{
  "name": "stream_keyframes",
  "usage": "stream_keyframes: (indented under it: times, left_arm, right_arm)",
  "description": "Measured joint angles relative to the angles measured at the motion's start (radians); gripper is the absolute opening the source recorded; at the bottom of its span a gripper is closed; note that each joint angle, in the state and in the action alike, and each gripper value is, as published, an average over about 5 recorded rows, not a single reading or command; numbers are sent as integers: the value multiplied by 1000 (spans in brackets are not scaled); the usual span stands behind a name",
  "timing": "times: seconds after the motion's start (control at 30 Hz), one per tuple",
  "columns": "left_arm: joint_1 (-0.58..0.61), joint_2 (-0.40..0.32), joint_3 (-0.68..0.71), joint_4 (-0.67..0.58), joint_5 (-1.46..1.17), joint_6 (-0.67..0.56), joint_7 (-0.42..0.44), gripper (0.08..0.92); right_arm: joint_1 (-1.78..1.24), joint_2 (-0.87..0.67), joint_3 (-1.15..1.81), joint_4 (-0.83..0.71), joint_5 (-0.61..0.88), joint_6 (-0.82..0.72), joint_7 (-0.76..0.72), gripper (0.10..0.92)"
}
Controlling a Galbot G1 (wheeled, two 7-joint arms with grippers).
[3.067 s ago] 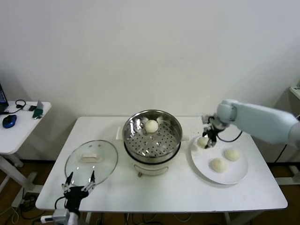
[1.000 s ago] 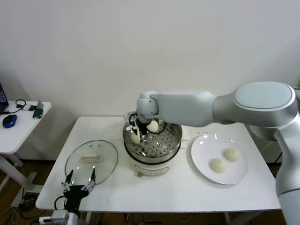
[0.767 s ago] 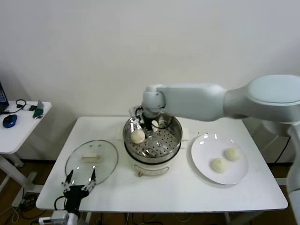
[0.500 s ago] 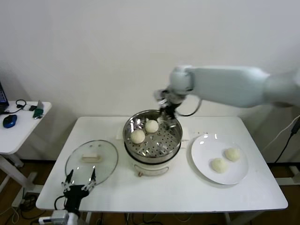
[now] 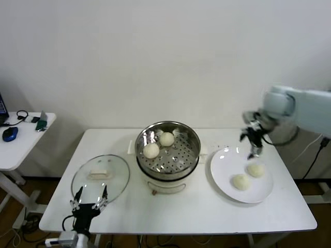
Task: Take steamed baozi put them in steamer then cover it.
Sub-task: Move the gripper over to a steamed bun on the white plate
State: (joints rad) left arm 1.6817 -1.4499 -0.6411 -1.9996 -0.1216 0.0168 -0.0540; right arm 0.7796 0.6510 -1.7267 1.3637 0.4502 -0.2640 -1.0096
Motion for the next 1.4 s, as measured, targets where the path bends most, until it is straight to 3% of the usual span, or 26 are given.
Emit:
stream_keyframes:
  times: [0.27,0.63,1.17,1.4]
  left_arm:
    - [8,-11,-2,-4,9,0,-1,823]
    - [29,-14,-5,-10,12,-8,-3,823]
    - [32,-11,-7,-17,12,-11,-5,823]
    - [28,-11,-6,-15,12,-10,-5,823]
  right_arm:
    - [-225,-68,164,-15,-112,-18,32,823]
    - [-465,-51,361,-68,-208,-49,90,823]
    - [-541,5,429,-106,-235,-69,107,822]
    - [-543,17,425,-120,-240,-70,92,767]
